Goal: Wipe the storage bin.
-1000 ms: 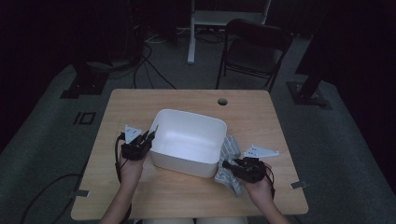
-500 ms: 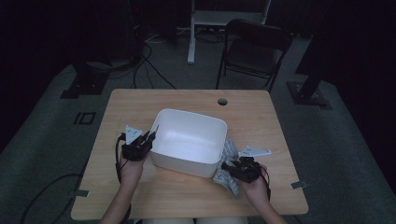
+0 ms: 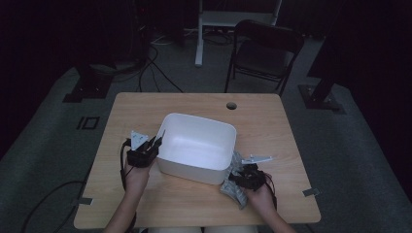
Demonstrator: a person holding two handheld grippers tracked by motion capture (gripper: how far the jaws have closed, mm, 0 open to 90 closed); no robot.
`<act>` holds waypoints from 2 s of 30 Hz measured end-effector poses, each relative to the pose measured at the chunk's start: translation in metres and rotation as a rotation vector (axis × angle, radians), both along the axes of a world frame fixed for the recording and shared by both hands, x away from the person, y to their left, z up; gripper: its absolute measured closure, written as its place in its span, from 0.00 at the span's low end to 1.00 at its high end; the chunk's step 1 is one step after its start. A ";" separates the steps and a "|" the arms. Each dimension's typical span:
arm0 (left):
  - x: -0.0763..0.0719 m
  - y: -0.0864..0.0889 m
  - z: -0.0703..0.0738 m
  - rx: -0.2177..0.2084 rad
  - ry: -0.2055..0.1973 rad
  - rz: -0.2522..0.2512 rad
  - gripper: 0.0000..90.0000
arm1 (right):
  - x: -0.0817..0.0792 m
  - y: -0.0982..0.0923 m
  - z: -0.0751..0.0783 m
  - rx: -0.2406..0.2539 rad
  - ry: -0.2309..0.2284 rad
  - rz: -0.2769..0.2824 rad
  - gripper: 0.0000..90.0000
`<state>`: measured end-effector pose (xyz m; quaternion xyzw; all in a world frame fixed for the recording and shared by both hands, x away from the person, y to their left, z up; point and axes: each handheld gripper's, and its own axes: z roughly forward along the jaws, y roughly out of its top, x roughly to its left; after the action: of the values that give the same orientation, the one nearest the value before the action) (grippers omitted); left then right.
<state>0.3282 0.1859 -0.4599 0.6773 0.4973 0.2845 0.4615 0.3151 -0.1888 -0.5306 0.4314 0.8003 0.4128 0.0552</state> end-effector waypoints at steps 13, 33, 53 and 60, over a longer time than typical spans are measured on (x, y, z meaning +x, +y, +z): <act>0.000 0.000 0.000 0.006 -0.001 0.004 0.88 | 0.006 0.000 -0.005 -0.006 -0.003 -0.009 0.86; -0.001 0.000 0.000 0.001 -0.002 0.008 0.88 | 0.006 0.000 -0.007 -0.011 -0.024 -0.002 0.86; -0.003 0.013 0.006 -0.036 0.043 -0.065 0.81 | 0.007 -0.052 0.037 0.118 -0.112 -0.126 0.85; -0.013 0.012 0.009 -0.022 0.069 -0.076 0.81 | 0.009 -0.061 0.040 0.129 -0.125 -0.156 0.84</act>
<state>0.3156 0.1982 -0.4506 0.7001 0.4898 0.2378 0.4618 0.3236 -0.2501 -0.4902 0.4685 0.7309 0.4842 0.1093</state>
